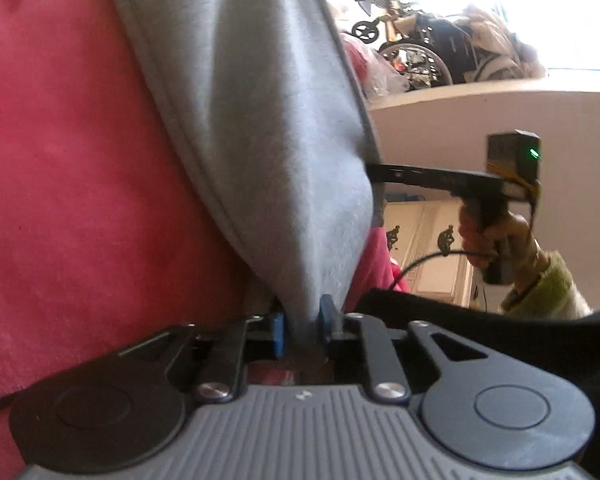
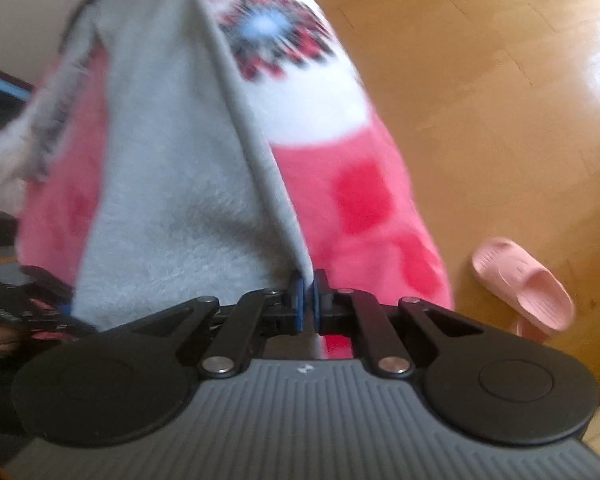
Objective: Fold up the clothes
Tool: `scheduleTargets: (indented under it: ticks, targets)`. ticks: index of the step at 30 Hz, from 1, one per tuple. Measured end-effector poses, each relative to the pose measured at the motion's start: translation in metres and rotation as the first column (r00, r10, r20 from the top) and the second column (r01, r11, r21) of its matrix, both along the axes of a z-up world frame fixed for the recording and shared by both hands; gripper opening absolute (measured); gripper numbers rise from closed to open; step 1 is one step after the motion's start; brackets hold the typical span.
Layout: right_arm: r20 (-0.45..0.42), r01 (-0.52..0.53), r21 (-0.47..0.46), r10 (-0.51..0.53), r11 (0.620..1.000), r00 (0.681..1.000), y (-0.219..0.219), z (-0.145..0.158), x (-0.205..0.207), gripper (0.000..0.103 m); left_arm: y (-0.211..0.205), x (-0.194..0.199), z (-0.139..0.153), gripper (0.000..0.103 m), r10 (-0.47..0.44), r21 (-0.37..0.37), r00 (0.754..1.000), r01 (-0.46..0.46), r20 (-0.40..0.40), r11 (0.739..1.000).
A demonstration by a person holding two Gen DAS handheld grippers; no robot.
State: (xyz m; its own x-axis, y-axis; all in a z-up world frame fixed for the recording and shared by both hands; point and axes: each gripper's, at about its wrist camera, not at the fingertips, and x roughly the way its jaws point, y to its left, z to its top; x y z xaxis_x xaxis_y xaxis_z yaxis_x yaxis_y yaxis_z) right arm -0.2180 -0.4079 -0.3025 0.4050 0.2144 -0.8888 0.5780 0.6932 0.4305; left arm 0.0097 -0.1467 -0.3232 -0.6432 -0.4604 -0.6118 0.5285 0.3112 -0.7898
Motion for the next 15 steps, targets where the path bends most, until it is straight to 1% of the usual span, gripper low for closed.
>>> scheduleTargets:
  ticks: [1,2,3,4,5,6,7,9,11,13,15]
  targets:
    - [0.005,-0.005,-0.013,0.005,1.0,1.0,-0.002,0.005,0.001,0.004,0.002,0.001,0.004,0.037,-0.01,-0.016,1.0,0.01,0.021,1.0]
    - [0.01,-0.01,-0.026,0.01,1.0,1.0,-0.004,0.011,0.003,0.007,0.006,0.004,0.011,0.05,-0.013,-0.037,0.999,0.015,0.048,0.999]
    - [0.014,-0.014,-0.039,0.015,0.999,1.0,-0.007,0.016,0.004,0.009,0.015,0.006,0.016,0.06,-0.014,-0.056,0.997,0.018,0.072,0.998]
    - [0.019,-0.019,-0.053,0.02,0.998,1.0,-0.009,0.021,0.006,0.022,0.018,0.01,0.02,0.062,-0.012,-0.064,0.995,0.018,0.096,0.998]
    - [0.024,-0.023,-0.066,0.025,0.998,0.999,-0.011,0.026,0.007,0.042,0.021,0.014,0.024,0.063,-0.009,-0.071,0.993,0.017,0.119,0.997]
    - [0.028,-0.028,-0.079,0.03,0.996,0.999,-0.013,0.032,0.008,0.05,0.024,0.024,0.026,0.065,0.007,-0.072,0.991,0.003,0.137,0.997]
    - [0.033,-0.032,-0.092,0.036,0.995,0.999,-0.015,0.037,0.01,0.052,0.027,0.034,0.027,0.065,0.024,-0.072,0.988,-0.013,0.153,0.997]
    - [0.042,-0.041,-0.119,0.046,0.992,0.998,-0.02,0.047,0.013,0.052,0.03,0.054,0.03,0.066,0.091,-0.074,0.98,-0.079,0.176,0.994]
    - [0.05,-0.049,-0.145,0.057,0.988,0.997,-0.024,0.058,0.015,0.052,0.028,0.073,0.033,0.066,0.169,-0.063,0.966,-0.16,0.197,0.985]
    - [0.068,-0.06,-0.173,0.073,0.983,0.995,-0.028,0.069,0.021,0.052,0.023,0.093,0.035,0.065,0.257,-0.043,0.939,-0.254,0.229,0.966]
    - [0.175,-0.09,-0.224,0.131,0.97,0.976,-0.026,0.083,0.055,0.053,0.017,0.112,0.035,0.062,0.338,-0.032,0.895,-0.343,0.291,0.939]
